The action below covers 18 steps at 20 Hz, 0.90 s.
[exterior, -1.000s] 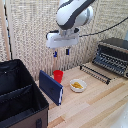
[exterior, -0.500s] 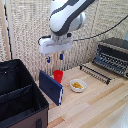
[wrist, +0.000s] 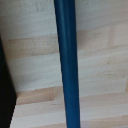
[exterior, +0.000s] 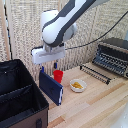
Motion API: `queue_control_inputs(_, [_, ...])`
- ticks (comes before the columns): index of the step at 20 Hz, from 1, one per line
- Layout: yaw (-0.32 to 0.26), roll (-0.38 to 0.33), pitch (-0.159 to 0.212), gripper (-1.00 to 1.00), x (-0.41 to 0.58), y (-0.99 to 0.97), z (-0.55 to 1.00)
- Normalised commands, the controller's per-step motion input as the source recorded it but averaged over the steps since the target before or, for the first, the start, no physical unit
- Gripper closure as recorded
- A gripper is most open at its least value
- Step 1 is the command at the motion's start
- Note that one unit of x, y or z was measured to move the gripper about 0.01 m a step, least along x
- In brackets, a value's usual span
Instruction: Gently maneuver your gripper in the book's direction. Confidently hold the book by angling your gripper properly. Relocate the book to the caddy. Pinpoint the back pocket of the caddy and set the book down inside it.
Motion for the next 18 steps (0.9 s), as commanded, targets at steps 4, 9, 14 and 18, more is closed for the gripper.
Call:
queue_control_inputs(4, [0.093, -0.004, 0.028, -1.0, 0.302, 0.0, -0.29])
queue_control_inputs(9, [0.104, 0.0, 0.006, -1.0, 0.361, -0.03, -0.23])
queue_control_inputs(14, [0.058, 0.0, 0.022, -1.0, 0.266, 0.0, -0.2])
queue_control_inputs(18, [0.025, 0.0, 0.045, 1.0, 0.159, 0.01, -0.14])
